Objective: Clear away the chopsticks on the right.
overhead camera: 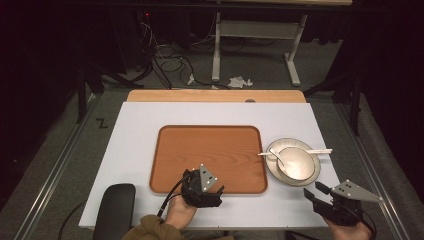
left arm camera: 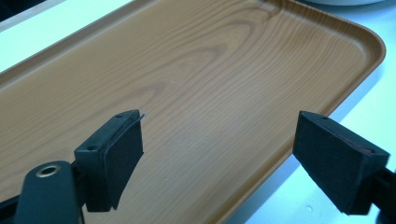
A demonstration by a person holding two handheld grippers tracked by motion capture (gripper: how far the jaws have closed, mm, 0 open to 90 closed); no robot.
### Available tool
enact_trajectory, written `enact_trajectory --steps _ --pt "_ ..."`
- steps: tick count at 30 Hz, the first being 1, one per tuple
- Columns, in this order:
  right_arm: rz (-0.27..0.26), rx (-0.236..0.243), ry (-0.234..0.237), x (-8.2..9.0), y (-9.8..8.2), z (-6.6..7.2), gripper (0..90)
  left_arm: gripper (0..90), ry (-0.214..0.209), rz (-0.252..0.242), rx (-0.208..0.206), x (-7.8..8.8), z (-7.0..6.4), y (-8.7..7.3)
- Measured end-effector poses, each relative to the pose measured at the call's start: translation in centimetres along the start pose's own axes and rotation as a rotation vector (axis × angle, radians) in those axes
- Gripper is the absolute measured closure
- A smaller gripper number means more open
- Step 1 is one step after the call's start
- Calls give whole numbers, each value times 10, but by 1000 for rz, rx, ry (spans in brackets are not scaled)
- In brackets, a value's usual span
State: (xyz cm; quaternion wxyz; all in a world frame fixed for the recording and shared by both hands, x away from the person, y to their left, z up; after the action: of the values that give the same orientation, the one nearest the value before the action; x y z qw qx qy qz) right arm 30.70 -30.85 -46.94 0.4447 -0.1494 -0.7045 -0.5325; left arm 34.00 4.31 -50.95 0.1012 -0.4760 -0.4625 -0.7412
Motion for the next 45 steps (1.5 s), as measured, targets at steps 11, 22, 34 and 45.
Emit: enact_trajectory --steps 11,22,34,45 --pt "-17 -92 -74 0 -1 -32 543 164 27 2 23 3 5 -2" --pt "-13 -90 -129 -1 11 -61 617 163 51 11 71 9 12 -14" --pt "33 -82 -110 -24 35 -88 659 164 106 29 155 20 21 -33" --pt "74 -80 -66 -50 62 -106 727 163 153 41 224 31 27 -50"
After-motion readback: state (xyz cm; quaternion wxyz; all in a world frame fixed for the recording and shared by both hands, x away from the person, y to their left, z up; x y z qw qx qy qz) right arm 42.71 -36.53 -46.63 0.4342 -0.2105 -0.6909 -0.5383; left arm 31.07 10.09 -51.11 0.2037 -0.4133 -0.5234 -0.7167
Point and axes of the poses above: each handheld gripper's, and its own axes: x roughly backward along the jaws, y roughly out of its top, z roughly to its left, the point moved 4 cm from there along -x, roughly forward along the jaws, and after that the axes turned 15 degrees about z, right-handed, at the moved point
